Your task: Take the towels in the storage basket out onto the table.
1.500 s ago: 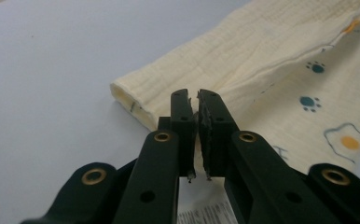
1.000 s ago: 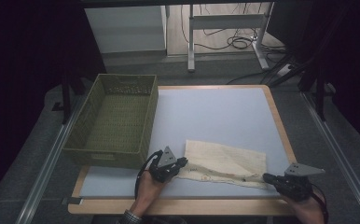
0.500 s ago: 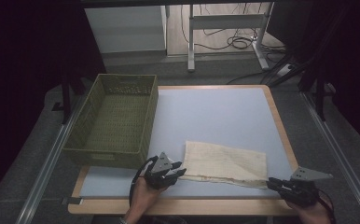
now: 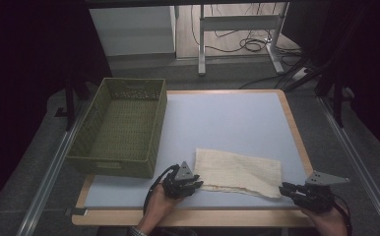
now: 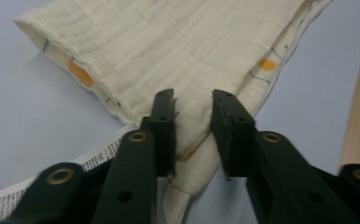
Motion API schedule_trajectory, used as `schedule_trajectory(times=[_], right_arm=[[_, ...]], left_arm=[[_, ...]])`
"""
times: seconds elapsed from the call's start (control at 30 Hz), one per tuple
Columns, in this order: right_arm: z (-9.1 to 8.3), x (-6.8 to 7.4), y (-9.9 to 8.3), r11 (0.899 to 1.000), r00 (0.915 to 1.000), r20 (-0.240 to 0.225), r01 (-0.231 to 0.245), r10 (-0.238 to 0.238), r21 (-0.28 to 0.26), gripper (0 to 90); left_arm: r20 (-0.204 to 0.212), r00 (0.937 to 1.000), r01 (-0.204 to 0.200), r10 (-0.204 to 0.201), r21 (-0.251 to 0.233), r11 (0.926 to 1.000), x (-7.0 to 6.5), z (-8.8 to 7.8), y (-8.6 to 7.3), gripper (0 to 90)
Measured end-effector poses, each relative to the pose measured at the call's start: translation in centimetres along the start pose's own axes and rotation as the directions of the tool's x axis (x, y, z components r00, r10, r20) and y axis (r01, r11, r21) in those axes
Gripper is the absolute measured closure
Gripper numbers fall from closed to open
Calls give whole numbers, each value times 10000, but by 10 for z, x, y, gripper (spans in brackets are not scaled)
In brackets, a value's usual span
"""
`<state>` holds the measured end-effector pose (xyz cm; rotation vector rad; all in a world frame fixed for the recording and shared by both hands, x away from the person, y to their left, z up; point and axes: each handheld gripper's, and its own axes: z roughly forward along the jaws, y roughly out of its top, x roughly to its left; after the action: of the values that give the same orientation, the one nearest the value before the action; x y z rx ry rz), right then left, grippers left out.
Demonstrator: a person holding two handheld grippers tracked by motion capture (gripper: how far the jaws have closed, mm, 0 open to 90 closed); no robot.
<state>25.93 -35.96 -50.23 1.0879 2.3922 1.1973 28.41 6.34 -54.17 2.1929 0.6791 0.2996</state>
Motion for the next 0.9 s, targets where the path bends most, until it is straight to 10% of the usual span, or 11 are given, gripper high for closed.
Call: schedule_trajectory(times=[0.33, 0.6, 0.9], right_arm=[[0, -3, -1, 9998, 9998, 96, -159, 159, -75, 717], [3, -3, -1, 9999, 9999, 25, -145, 145, -75, 713], [2, -8, 6, 9999, 9996, 262, -136, 138, -63, 641]], left_arm=[[-128, 9998, -175, 168, -563, 9983, -6, -23, 12, 867], [39, 9999, -115, 113, 516, 9986, -15, -15, -2, 849], [583, 9956, 773, -729, -771, 9940, 4, -26, 15, 390]])
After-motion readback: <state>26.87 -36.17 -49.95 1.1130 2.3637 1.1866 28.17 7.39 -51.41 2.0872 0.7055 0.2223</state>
